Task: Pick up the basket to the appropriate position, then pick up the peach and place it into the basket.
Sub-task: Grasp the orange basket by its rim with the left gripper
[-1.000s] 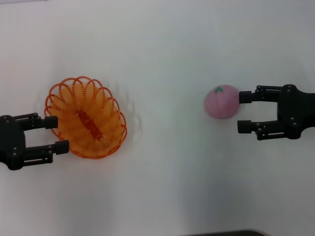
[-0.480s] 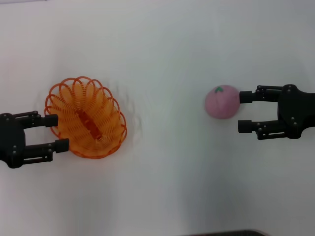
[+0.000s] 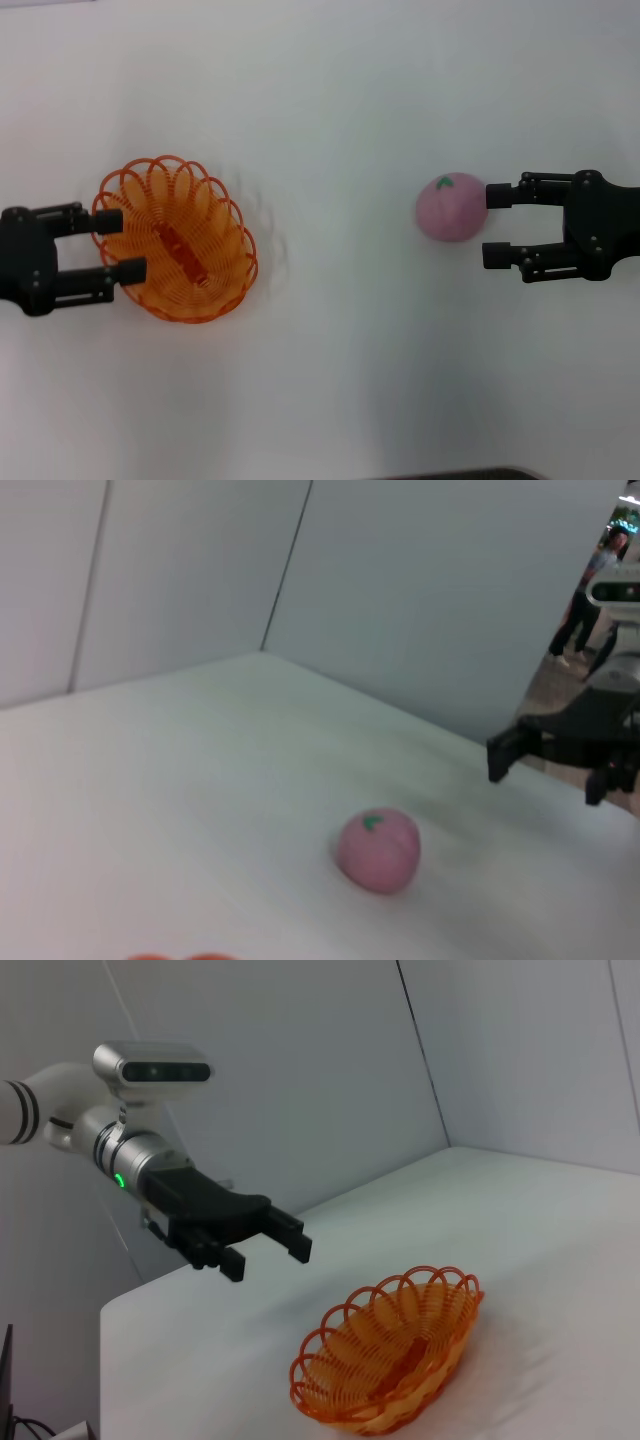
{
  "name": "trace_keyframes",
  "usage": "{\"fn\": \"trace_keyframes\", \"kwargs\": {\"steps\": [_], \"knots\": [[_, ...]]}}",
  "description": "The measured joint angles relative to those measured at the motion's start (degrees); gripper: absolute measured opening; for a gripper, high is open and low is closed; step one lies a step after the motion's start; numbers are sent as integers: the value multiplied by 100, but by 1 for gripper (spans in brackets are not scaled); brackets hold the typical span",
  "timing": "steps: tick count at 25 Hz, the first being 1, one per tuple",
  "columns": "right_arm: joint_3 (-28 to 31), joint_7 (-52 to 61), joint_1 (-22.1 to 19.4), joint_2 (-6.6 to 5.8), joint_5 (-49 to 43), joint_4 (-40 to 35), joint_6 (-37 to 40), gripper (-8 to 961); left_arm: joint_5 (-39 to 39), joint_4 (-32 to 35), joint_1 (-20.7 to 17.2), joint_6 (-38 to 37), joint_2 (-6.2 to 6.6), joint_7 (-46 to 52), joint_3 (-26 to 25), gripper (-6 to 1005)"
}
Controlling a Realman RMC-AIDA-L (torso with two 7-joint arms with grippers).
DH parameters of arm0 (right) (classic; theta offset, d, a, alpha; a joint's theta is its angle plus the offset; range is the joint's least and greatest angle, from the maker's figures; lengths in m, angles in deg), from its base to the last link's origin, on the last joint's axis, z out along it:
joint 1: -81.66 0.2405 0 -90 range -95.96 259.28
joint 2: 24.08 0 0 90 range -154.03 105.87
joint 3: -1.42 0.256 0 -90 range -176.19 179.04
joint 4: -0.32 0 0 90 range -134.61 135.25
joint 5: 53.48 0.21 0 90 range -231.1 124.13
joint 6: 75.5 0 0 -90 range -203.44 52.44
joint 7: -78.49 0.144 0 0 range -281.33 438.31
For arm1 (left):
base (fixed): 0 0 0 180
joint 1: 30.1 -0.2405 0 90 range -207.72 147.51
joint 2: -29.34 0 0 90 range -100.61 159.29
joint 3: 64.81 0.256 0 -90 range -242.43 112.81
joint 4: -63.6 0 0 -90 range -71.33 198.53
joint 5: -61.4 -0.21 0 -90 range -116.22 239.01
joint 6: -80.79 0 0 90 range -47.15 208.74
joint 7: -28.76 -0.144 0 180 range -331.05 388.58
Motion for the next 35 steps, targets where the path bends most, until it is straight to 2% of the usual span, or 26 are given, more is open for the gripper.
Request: {"fn": "trace_keyframes", "kwargs": {"steps": [7, 13, 15, 23, 25, 35], "knots": [[0, -3, 9, 8, 0, 0, 8, 854, 367, -21, 105, 183, -53, 1, -39, 746], [0, -40, 13, 48, 0, 0, 1, 855, 1086, -78, 147, 634, -210, -44, -14, 746], [0, -42, 22, 63, 0, 0, -4, 855, 1408, -261, 203, 896, -261, -125, -3, 746], [0, -29, 36, 147, 17, 0, 33, 855, 2502, -971, 255, 1477, -301, -615, -27, 747], [0, -19, 37, 156, 27, 0, 35, 855, 3019, -1198, 233, 1917, -361, -845, -33, 747], [31, -21, 66, 199, 35, 0, 36, 854, 3888, -1937, 246, 2605, -396, -1782, -33, 745]]}}
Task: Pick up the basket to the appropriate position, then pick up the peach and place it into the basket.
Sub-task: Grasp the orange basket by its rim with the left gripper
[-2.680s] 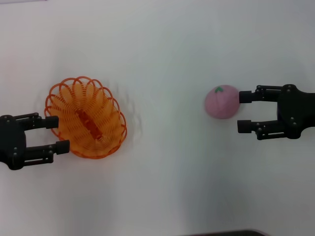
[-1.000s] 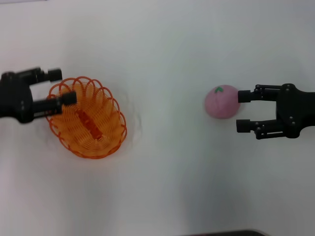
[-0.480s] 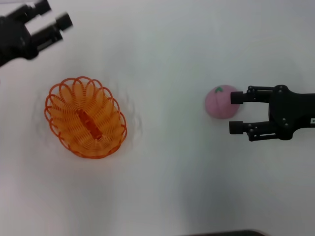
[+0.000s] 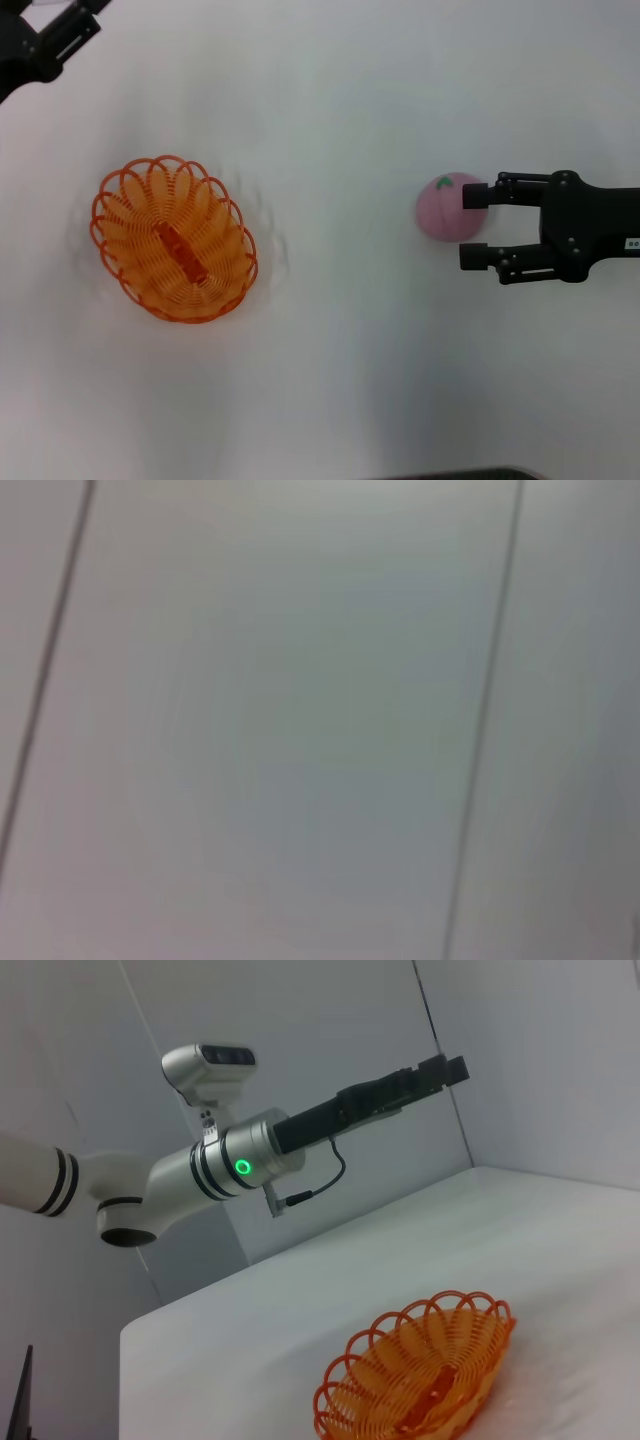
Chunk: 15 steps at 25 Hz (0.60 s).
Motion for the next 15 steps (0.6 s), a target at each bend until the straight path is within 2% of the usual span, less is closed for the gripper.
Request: {"fn": "trace_keyframes", "kwargs": {"steps": [8, 15], "knots": [[5, 19, 33, 18, 1, 0, -10, 854, 85, -21, -2, 95, -3, -80, 64, 747], [-27, 21, 48, 37, -7, 0, -50, 855, 12, 265, -15, 151, 11, 251, 389, 746]]}}
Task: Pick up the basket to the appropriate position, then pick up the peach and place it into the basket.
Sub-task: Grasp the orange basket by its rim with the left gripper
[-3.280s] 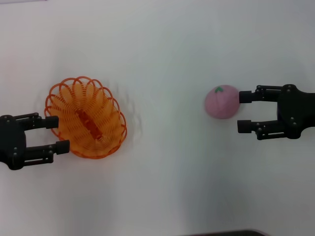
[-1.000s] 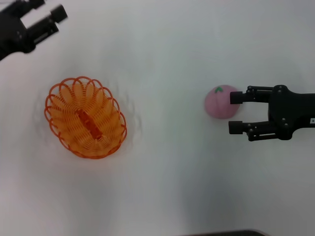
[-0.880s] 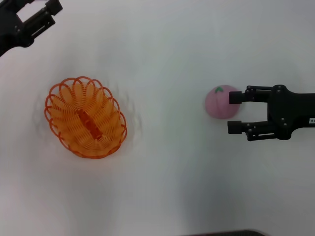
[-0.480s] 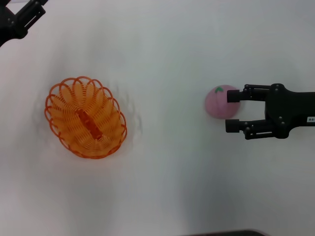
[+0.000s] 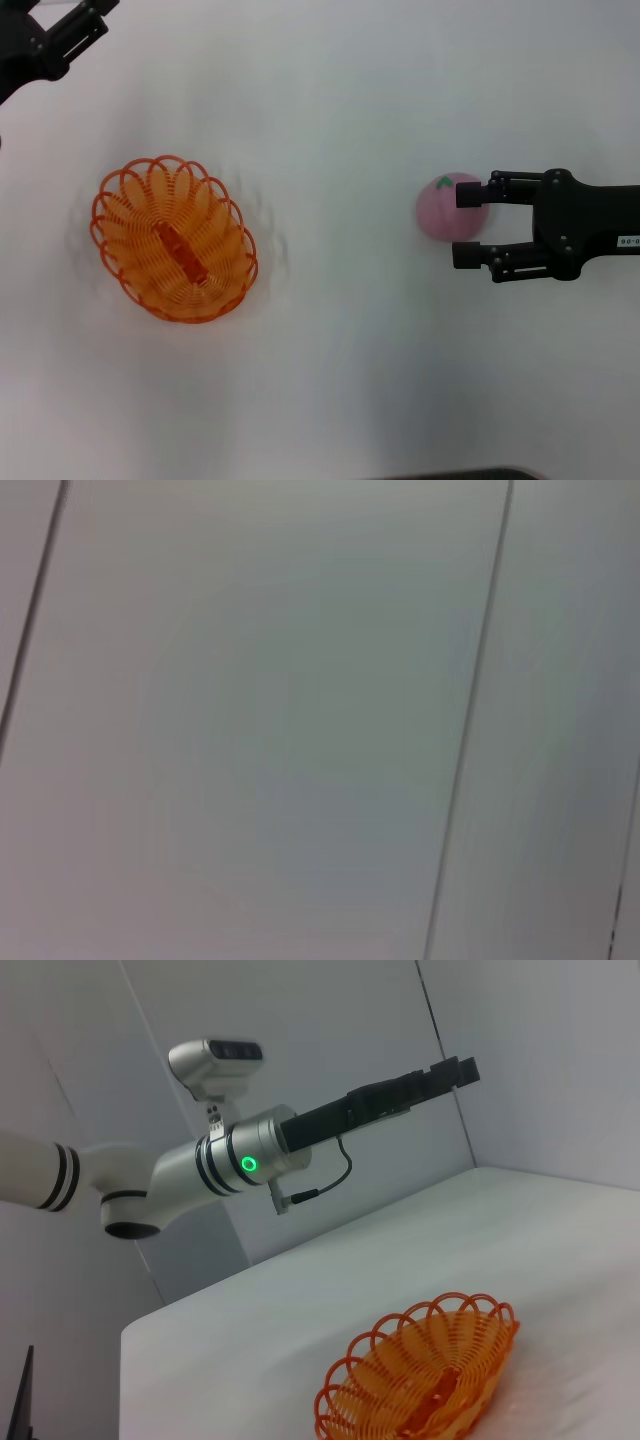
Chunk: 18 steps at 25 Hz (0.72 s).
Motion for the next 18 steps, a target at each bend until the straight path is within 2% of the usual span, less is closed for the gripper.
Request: {"fn": "trace_keyframes", "kwargs": {"steps": [5, 10, 14, 18], "knots": [[1, 0, -1, 2, -5, 4, -5, 855, -174, 661, -107, 310, -3, 904, 544, 745], [-4, -24, 2, 10, -27, 69, -12, 854, -759, 1519, -145, 518, 2, 2197, 936, 747], [-5, -19, -4, 10, -29, 71, -14, 854, -1552, 2483, -139, 458, 8, 3364, 1303, 747], [-13, -17, -11, 11, -29, 71, -14, 855, -2675, 3541, -84, 295, -1, 4574, 1797, 746]]}}
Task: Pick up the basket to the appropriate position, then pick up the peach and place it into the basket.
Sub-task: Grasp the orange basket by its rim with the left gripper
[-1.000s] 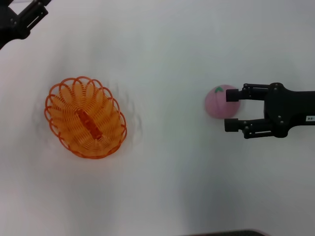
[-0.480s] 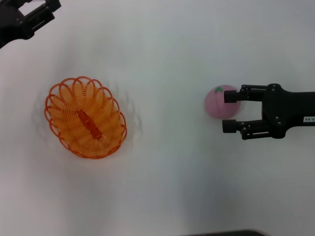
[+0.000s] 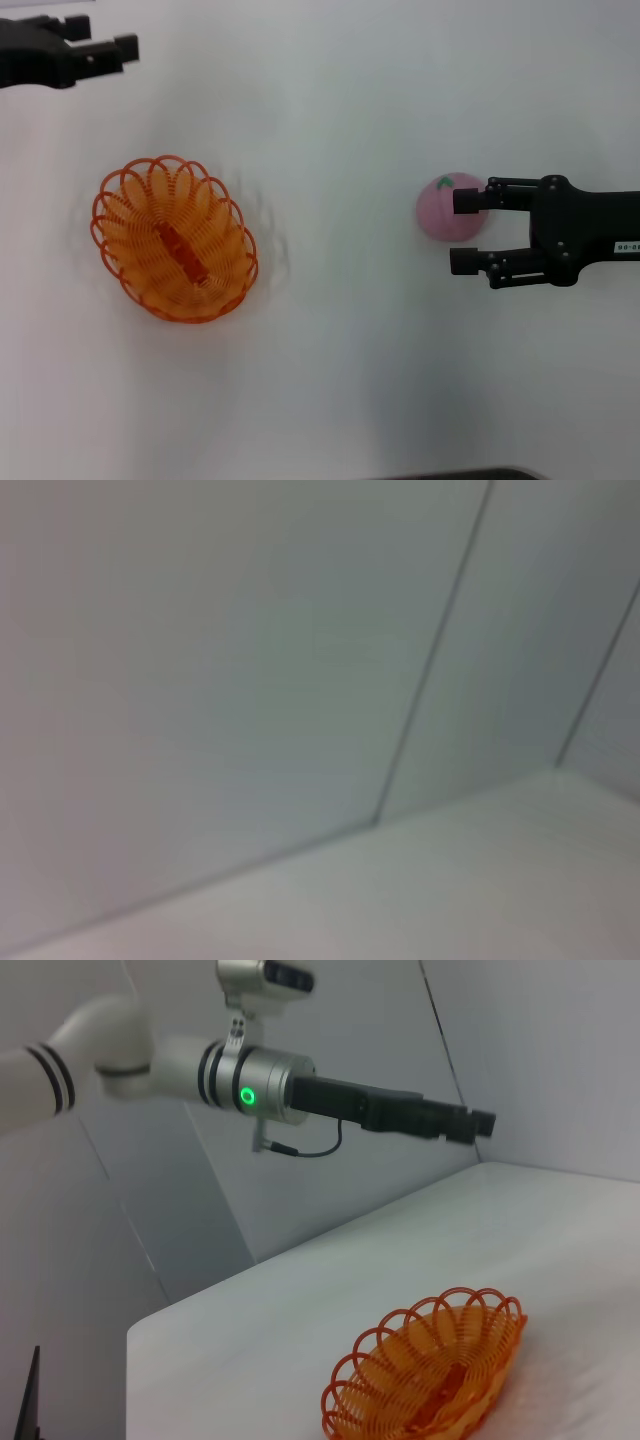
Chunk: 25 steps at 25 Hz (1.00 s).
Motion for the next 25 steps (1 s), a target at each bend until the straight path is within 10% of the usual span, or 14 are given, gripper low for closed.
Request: {"fn": "trace_keyframes", "kwargs": {"steps": [10, 25], "knots": [[0, 14, -5, 0, 0, 23, 1, 855, -2511, 1245, 789, -791, 68, 2028, 1164, 746], [0, -23, 10, 0, 1, 61, 1, 854, -4249, 578, 2063, -1650, 318, 2572, 1556, 742]]}}
